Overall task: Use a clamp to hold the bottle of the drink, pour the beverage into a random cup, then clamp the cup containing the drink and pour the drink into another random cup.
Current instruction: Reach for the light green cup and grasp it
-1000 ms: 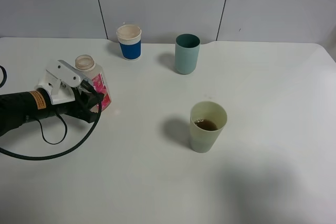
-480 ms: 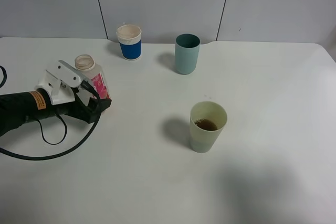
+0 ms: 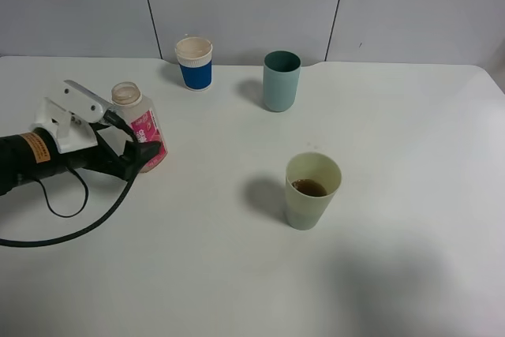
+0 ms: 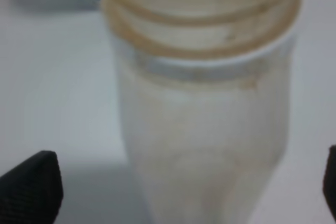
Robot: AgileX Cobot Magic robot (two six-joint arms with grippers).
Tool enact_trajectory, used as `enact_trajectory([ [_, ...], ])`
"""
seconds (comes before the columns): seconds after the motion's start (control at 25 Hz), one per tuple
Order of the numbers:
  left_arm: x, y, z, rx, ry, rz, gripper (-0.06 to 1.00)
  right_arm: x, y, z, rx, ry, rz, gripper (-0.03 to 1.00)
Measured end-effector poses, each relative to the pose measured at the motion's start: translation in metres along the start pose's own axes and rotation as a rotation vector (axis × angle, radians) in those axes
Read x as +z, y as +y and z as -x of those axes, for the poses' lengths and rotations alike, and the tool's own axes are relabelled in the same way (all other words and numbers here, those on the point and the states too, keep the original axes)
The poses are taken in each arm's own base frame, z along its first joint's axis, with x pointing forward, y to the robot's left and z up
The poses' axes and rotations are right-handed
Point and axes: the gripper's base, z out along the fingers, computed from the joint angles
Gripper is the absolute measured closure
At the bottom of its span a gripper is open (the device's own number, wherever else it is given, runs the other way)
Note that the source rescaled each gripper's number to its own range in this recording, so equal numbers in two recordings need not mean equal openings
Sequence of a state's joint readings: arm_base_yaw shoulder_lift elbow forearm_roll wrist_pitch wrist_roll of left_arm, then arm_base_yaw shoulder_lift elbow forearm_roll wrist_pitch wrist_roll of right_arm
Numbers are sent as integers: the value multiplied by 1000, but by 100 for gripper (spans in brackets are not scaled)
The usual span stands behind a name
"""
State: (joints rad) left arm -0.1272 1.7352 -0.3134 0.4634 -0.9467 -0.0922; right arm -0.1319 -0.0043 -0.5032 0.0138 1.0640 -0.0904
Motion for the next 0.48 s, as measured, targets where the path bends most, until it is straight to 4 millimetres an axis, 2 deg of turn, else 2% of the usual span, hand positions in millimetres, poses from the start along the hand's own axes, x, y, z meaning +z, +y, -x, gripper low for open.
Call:
enact_trajectory([
  [0.24,-38,-6,9,-20,-63,91,-6,0,0,0,0,0,0,37],
  [0.48,-66,-7,19,-50,-132,185,-6,0,0,0,0,0,0,37],
])
